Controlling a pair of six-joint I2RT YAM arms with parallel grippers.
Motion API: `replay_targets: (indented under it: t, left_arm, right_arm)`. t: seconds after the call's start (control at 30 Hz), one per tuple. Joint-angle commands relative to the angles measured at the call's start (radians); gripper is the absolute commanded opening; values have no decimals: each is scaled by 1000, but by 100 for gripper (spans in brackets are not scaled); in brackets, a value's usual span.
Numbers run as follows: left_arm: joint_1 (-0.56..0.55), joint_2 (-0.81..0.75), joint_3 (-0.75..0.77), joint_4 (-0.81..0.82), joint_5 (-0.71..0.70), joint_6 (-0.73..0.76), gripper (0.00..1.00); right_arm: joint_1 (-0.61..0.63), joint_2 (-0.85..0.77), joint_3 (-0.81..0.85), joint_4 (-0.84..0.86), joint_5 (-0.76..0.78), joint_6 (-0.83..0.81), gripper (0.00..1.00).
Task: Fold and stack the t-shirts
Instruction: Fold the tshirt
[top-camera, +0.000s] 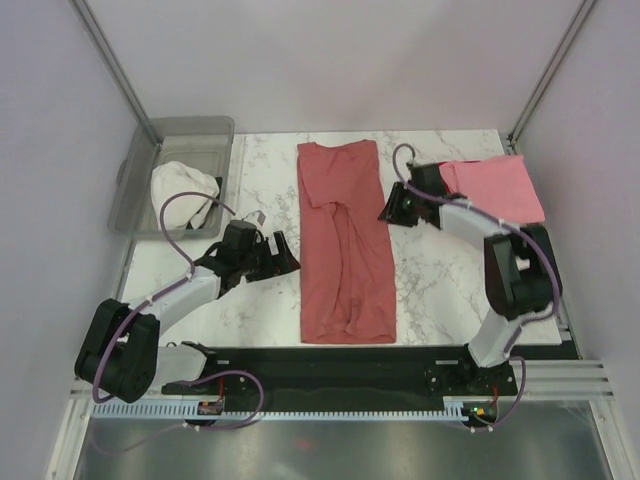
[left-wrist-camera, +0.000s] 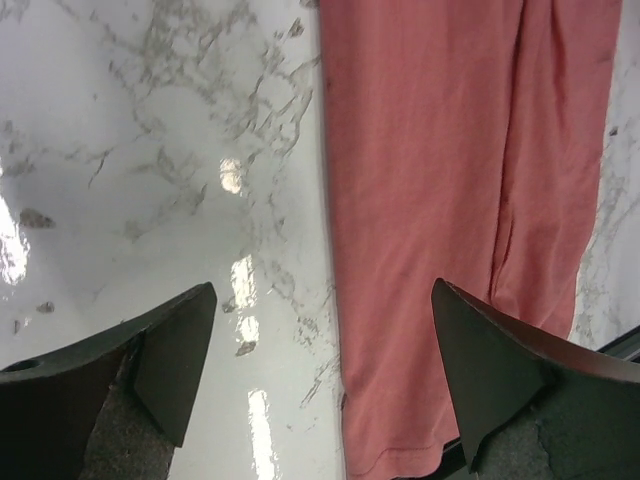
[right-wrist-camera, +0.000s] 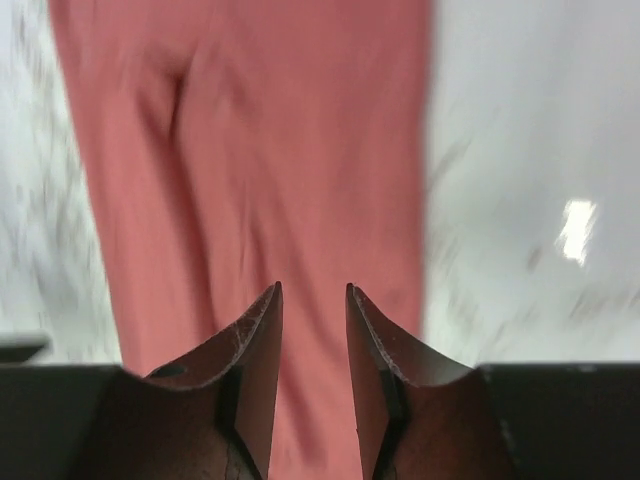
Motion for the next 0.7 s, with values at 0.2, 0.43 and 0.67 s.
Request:
replay_targets:
  t: [0.2, 0.43, 0.67]
  left_arm:
    - [-27, 90, 129, 39, -28, 24, 94]
    - [-56, 112, 70, 176, -16, 77, 92]
    - [-61, 123, 59, 210, -1, 90, 92]
  right_arm:
    - [347, -549, -487, -38, 82, 35, 39]
    - [598, -600, -500, -95, 173, 85, 36]
    - [756, -491, -445, -89, 216, 109, 37]
